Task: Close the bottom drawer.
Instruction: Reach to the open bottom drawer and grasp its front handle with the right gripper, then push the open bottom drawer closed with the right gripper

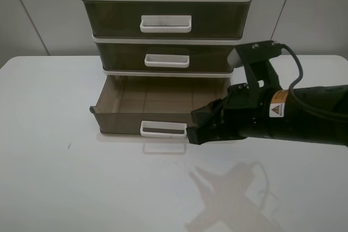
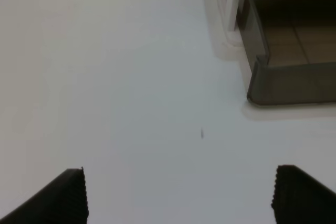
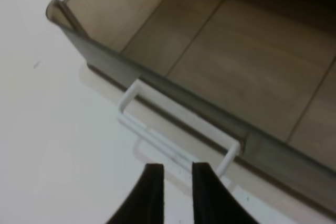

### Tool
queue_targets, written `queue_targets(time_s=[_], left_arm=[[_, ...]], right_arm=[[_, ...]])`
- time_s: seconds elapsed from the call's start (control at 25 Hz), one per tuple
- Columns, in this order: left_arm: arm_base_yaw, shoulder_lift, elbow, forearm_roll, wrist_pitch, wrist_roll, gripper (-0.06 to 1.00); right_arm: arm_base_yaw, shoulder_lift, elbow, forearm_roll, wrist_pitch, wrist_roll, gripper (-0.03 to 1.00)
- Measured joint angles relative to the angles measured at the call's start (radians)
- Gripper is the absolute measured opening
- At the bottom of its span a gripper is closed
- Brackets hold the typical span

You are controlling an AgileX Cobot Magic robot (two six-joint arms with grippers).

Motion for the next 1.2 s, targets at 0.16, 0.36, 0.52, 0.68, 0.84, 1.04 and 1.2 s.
queue_targets(time_s=[0.16, 0.36, 0.52, 0.68, 0.84, 1.04, 1.2], left_arm=[[0.0, 0.0, 0.0, 0.0, 0.0, 0.0, 0.72], [0.0, 0.0, 0.0, 0.0, 0.0, 0.0, 0.72], [0.0, 0.0, 0.0, 0.0, 0.0, 0.0, 0.72], [0.0, 0.0, 0.0, 0.0, 0.0, 0.0, 0.72], [0.0, 0.0, 0.0, 0.0, 0.0, 0.0, 0.72], [0.0, 0.0, 0.0, 0.0, 0.0, 0.0, 0.72], [0.0, 0.0, 0.0, 0.0, 0.0, 0.0, 0.72]], right_arm=[[0.002, 0.107, 0.0, -0.023, -0.141, -0.005, 0.02], [0.002, 0.211, -0.001, -0.101, -0.273, -0.006, 0.02], [0.002, 0.269, -0.002, -0.183, -0.355, -0.005, 0.02], [0.002, 0.312, -0.002, -0.272, -0.406, 0.078, 0.02], [0.002, 0.345, -0.003, -0.301, -0.492, 0.158, 0.02], [0.002, 0.427, -0.003, -0.223, -0.588, 0.172, 0.02], [0.002, 0.464, -0.004, -0.171, -0.616, 0.173, 0.02]])
